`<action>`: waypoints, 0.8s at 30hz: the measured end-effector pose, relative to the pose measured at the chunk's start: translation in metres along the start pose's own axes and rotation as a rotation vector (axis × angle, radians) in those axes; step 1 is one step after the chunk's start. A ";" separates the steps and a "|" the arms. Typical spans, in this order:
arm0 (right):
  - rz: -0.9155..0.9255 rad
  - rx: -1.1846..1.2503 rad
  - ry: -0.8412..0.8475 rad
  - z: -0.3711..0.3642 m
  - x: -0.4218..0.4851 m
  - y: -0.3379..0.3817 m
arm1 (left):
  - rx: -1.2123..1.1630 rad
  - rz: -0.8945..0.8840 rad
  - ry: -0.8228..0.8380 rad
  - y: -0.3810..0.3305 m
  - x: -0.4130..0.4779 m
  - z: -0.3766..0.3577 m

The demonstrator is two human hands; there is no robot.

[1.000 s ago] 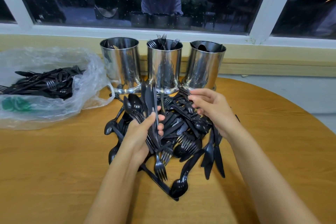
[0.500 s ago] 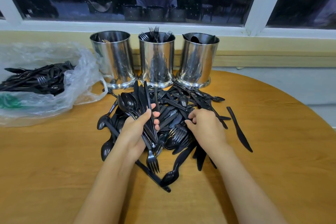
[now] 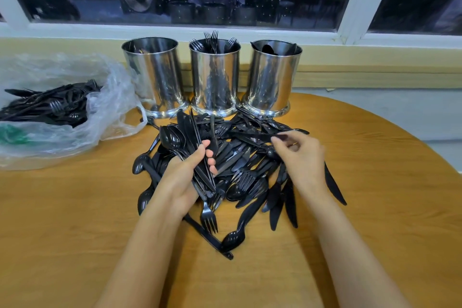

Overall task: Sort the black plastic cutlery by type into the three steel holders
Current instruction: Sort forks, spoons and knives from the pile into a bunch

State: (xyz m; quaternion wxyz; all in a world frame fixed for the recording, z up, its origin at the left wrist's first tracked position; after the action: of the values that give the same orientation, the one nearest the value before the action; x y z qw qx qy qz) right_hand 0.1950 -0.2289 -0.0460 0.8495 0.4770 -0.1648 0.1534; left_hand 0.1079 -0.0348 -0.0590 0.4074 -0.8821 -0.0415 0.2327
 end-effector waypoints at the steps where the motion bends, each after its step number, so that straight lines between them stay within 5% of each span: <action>1: -0.040 0.166 -0.055 0.004 0.001 0.001 | -0.018 0.002 0.002 -0.001 0.000 0.000; 6: -0.151 0.749 -0.175 0.012 0.001 0.005 | -0.052 -0.051 0.010 -0.003 -0.004 -0.003; 9: -0.146 0.887 -0.038 0.007 0.000 0.009 | 0.104 -0.078 0.087 -0.002 -0.009 -0.009; 17: -0.062 0.684 0.232 -0.013 -0.011 0.021 | 0.594 -0.004 0.324 0.013 -0.021 -0.024; 20: -0.042 0.621 0.233 -0.017 -0.011 0.016 | 0.500 -0.027 0.260 0.010 -0.018 -0.021; 24: 0.253 0.066 0.285 -0.035 -0.013 0.005 | 0.219 -0.060 0.165 0.000 -0.010 -0.011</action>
State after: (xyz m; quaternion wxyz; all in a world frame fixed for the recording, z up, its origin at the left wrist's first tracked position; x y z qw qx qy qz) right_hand 0.1859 -0.1981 -0.0650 0.8221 0.4536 -0.0961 0.3304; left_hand 0.1039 -0.0450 -0.0491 0.5100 -0.8470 -0.0087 0.1500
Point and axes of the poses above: each hand's wrist, its own x-axis towards the middle knuckle, its own z-axis out of the back of the hand, y = z × x, the point moved 2 cm from there along x, towards the middle knuckle, and after that the axes turned 4 degrees about z, right-handed, at the moved point
